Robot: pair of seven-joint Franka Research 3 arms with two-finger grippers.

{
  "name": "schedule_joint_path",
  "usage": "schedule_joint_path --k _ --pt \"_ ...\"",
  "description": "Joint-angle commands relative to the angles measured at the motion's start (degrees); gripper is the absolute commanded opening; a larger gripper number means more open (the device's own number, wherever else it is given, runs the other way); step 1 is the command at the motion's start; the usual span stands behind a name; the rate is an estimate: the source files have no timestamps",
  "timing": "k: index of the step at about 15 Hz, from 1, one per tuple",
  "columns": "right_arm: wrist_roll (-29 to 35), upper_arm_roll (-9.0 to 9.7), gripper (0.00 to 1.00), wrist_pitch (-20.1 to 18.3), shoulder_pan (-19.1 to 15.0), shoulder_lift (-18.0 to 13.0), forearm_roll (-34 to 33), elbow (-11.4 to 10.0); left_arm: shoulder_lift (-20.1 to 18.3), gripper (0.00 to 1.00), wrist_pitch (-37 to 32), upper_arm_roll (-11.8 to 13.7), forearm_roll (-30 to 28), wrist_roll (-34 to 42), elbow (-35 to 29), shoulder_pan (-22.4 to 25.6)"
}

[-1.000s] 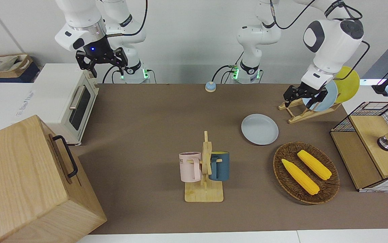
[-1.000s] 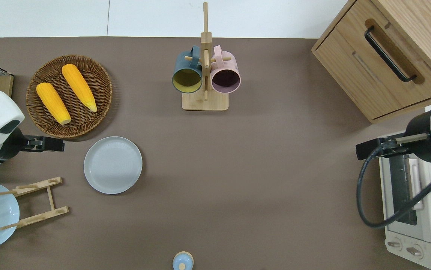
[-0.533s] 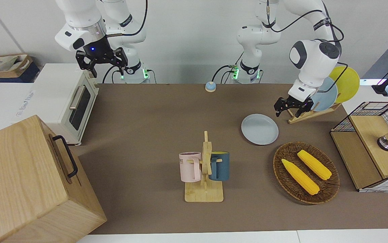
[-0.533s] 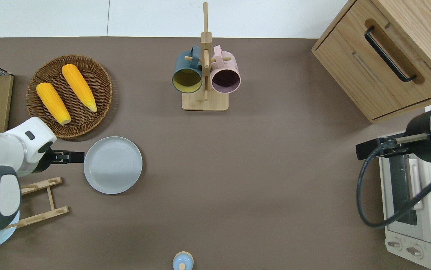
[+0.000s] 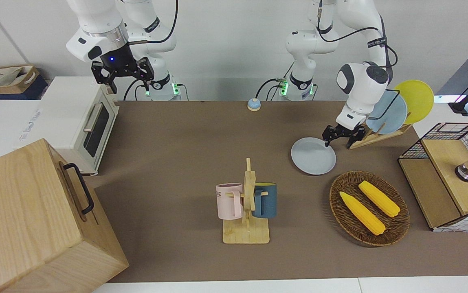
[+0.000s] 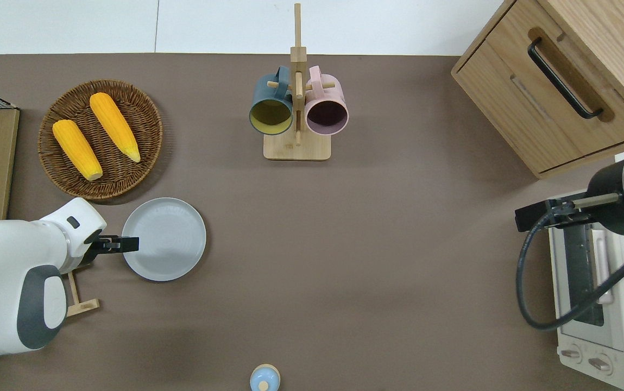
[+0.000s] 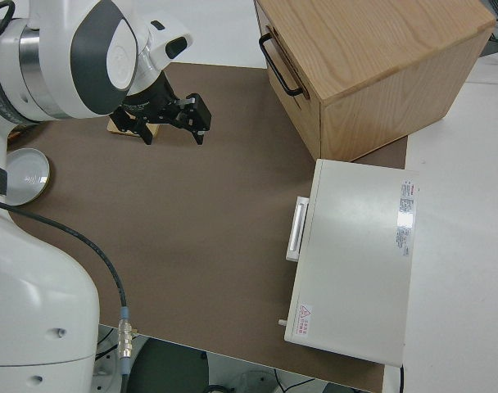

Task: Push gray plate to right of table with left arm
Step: 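Move the left gripper in beside the gray plate's edge nearest the basket, then push the gray plate with the left gripper toward the toaster oven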

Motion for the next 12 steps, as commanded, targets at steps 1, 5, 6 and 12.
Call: schedule_joint_path --k 1,5,6,12 --pt "-0.06 0.32 0.983 -0.69 -0.62 -0.43 0.46 -0.03 1.52 1.0 7.15 0.31 -0.6 0.04 -4.19 -0.16" --pt "-0.15 0.23 0.983 -0.69 -0.62 -0.43 0.46 -0.03 2.93 0.99 9.45 0.31 -0.6 0.04 -5.43 -0.25" --pt "-0.15 0.32 0.983 -0.69 -0.62 -0.43 0.46 -0.03 3.02 0.99 9.45 0.31 -0.6 0.04 -5.43 -0.25" --pt "-0.15 0.32 0.983 -0.69 -0.62 -0.43 0.46 -0.03 3.46 0.15 9.28 0.31 -0.6 -0.05 -5.43 -0.16"
